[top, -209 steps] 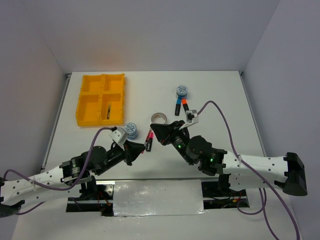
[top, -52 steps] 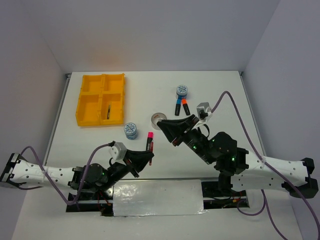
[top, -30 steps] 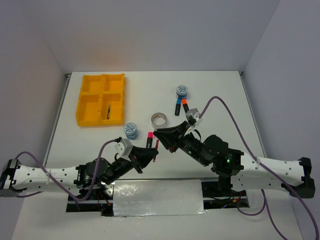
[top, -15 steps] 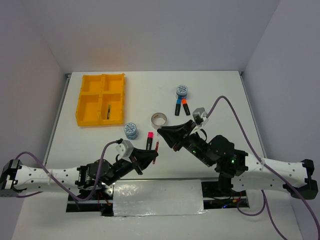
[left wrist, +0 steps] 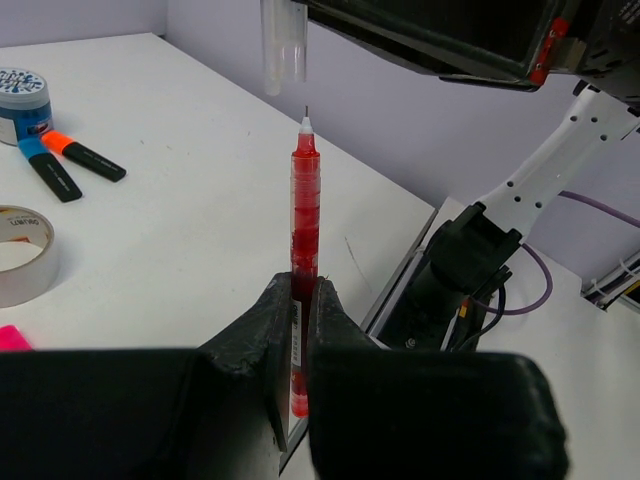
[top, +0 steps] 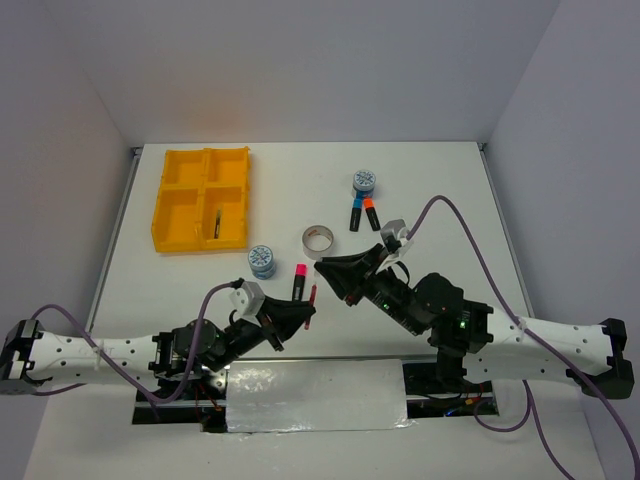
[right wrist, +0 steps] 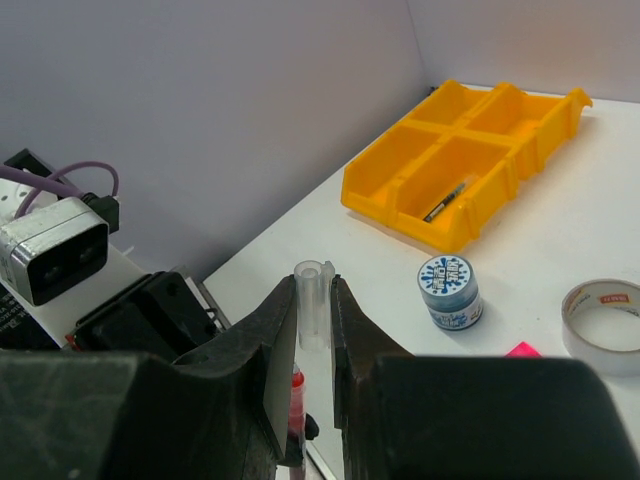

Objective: Sort the stationery into containers
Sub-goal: Close the pen cap on the pen.

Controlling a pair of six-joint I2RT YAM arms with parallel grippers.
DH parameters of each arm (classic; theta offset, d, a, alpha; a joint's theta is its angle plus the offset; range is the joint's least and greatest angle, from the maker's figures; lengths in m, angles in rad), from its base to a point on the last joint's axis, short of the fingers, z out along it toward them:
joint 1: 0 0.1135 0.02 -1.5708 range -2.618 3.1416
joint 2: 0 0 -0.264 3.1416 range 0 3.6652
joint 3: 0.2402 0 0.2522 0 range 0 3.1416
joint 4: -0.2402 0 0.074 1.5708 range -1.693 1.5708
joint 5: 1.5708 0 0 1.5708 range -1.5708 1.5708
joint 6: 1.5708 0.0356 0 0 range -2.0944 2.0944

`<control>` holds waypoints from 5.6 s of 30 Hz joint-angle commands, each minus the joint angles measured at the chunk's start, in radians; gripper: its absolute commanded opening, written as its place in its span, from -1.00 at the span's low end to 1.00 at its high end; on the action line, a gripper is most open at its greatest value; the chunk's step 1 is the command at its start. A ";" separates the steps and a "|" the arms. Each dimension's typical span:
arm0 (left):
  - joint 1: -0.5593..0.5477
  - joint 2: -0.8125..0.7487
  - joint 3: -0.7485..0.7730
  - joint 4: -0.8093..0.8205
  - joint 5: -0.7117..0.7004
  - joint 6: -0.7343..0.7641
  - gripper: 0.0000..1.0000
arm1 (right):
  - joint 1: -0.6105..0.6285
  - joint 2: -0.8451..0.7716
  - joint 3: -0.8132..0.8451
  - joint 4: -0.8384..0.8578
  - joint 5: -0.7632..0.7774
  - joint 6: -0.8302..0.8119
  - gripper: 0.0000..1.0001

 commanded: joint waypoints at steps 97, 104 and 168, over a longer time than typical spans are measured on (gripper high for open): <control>0.011 -0.007 0.030 0.047 -0.044 -0.003 -1.00 | -0.005 -0.022 -0.034 0.081 -0.036 0.031 -0.88; 0.014 -0.014 0.033 0.044 -0.039 -0.002 -1.00 | -0.003 -0.008 -0.046 0.087 -0.037 0.043 -0.88; 0.031 -0.013 0.002 0.055 -0.016 -0.025 -1.00 | -0.003 0.038 -0.032 0.165 0.006 -0.076 -0.92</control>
